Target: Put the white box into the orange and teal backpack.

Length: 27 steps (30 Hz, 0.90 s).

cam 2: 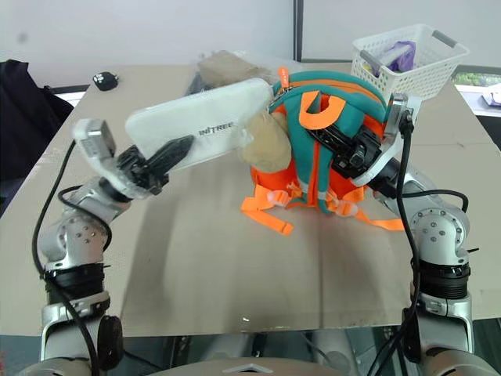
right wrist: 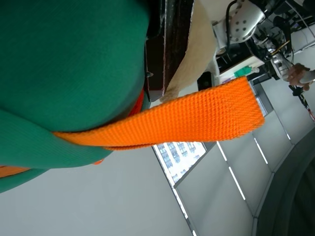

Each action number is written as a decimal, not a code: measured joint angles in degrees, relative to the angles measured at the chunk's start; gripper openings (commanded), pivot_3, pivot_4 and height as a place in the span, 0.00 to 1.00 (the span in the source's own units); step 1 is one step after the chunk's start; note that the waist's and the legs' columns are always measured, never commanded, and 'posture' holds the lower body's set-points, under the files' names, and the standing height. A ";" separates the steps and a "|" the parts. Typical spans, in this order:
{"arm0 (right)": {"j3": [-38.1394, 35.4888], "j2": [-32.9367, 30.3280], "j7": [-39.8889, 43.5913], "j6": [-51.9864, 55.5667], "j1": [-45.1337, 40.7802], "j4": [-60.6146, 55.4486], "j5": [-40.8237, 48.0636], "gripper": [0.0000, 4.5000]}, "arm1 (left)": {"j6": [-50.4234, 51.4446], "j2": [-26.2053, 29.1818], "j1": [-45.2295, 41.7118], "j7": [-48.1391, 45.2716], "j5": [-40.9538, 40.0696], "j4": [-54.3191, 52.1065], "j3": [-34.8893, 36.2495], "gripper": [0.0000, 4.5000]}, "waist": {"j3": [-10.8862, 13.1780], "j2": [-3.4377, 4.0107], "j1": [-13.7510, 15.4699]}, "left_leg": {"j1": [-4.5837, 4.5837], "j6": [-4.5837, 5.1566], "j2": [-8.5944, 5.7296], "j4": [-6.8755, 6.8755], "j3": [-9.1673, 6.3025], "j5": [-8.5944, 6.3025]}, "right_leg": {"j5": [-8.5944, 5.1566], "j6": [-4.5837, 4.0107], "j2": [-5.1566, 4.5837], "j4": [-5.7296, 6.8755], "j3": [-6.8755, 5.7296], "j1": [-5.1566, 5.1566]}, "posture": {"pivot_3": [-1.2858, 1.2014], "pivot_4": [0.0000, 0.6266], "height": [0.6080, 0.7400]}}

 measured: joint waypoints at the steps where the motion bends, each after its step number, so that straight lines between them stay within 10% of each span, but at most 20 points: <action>1: 0.02 0.00 0.05 0.06 0.10 0.00 -0.02 0.01 | -1.19 1.07 -2.45 -2.01 2.54 2.54 -3.00 0.25 | 0.00 0.00 0.07 | -0.01 0.01 -0.02 0.00 -0.01 0.00 | 0.00 0.01 -0.01 0.00 -0.06 0.01 | 0.52 0.24 1.00; 11: 0.50 2.42 -0.29 -0.44 1.46 -0.73 -0.40 0.01 | -20.40 -11.50 -31.69 -6.99 22.52 37.91 -18.19 0.25 | 0.01 -0.01 0.01 | -0.22 0.05 -0.09 0.29 -0.01 0.01 | 0.12 0.19 0.02 0.00 -0.09 -0.03 | 0.52 0.24 1.00; 15: 0.73 3.94 -0.83 -0.95 1.87 -1.15 -0.58 0.00 | -24.99 -17.86 -39.19 -6.61 27.41 46.97 -20.85 0.66 | 0.01 -0.01 -0.59 | -0.25 0.05 -0.07 0.28 0.00 0.01 | 0.13 0.20 -0.01 0.00 -0.07 -0.08 | 0.52 0.24 1.00; 18: 0.84 4.66 -1.61 -1.26 2.70 -2.01 -0.79 0.00 | -27.80 -20.00 -39.03 -4.20 29.25 47.16 -21.16 0.99 | 0.01 0.02 -0.99 | -0.20 0.04 -0.02 0.24 0.03 0.01 | 0.13 0.20 0.00 0.05 0.00 -0.11 | 0.52 0.24 1.00; 27: 1.53 5.02 -2.85 -1.41 4.43 -4.28 -1.04 0.00 | -4.62 -11.84 -20.01 2.94 12.36 17.29 -6.50 0.99 | 0.02 0.05 -2.54 | 0.06 0.03 0.05 0.17 -0.05 0.00 | 0.13 0.20 0.18 0.29 0.62 -0.16 | 0.52 0.24 1.00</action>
